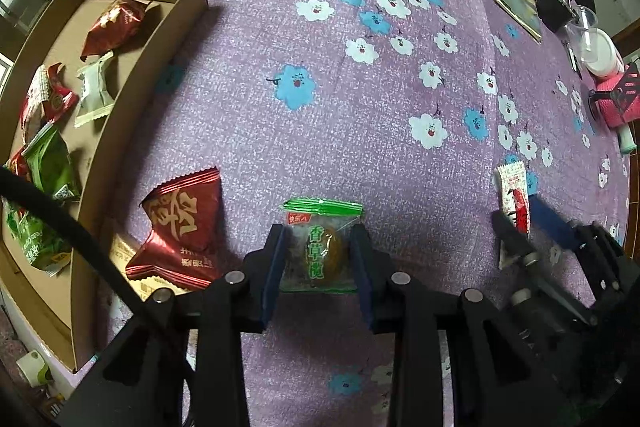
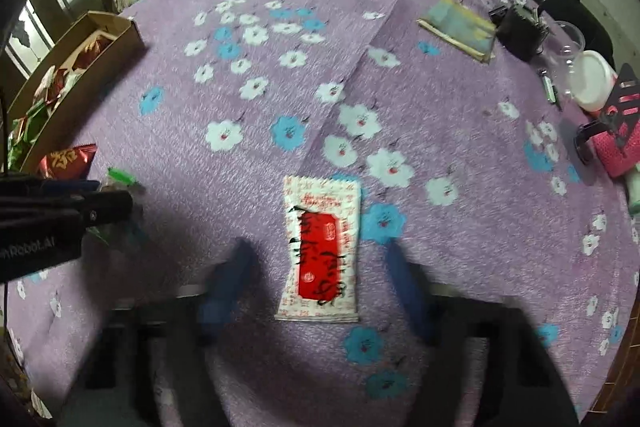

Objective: Organize snacks
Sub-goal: 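Carry both packs over the cardboard box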

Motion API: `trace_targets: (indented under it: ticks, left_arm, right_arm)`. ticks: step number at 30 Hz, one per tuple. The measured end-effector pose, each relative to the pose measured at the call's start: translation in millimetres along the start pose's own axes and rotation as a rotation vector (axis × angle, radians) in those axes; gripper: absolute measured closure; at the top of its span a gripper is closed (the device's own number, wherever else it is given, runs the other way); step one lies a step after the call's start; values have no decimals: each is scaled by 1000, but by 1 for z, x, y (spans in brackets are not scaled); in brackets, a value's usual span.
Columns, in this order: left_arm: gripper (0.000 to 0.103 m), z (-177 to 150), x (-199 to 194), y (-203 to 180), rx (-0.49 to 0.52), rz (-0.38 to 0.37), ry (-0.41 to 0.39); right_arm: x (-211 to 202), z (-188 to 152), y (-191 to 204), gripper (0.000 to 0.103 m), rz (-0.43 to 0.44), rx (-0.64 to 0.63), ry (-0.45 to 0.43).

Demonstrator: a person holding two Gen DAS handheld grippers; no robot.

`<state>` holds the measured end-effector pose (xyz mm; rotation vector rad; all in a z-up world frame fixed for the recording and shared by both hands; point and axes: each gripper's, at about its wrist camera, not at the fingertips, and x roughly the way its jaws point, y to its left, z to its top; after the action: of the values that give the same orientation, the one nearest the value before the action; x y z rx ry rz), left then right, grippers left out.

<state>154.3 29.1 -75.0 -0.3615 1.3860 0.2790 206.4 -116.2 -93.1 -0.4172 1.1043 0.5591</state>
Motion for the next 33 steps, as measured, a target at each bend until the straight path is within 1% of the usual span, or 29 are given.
trace_targets:
  ticks: [3, 5, 9, 11, 17, 19, 23, 27, 33]
  left_arm:
    - [69, -1, 2, -5, 15, 10, -26]
    - [71, -6, 1, -8, 30, 18, -41]
    - [71, -19, -2, -8, 42, 9, -69]
    - [71, -29, -4, -10, 61, 5, -78]
    - [71, -61, -6, -17, 127, -12, -102]
    - [71, -73, -7, -18, 140, -20, -102]
    - [71, -96, -11, -16, 174, -28, -113]
    - [71, -108, -17, -11, 196, -26, -128]
    - [71, -134, -26, 1, 216, 6, -176]
  right_arm:
    - [-3, -5, 7, 77, -42, -62, -11]
    - [-7, -11, 9, 78, -19, -48, -19]
    - [-19, -30, 16, 78, 2, -33, -56]
    - [-22, -41, 16, 78, 24, -7, -57]
    - [-40, -74, 21, 78, 33, 32, -78]
    - [-42, -80, 22, 78, 18, 25, -82]
    - [-50, -91, 24, 78, 19, 46, -97]
    - [-58, -99, 32, 78, 11, 28, -109]
    - [-65, -108, 44, 78, 19, 13, -124]
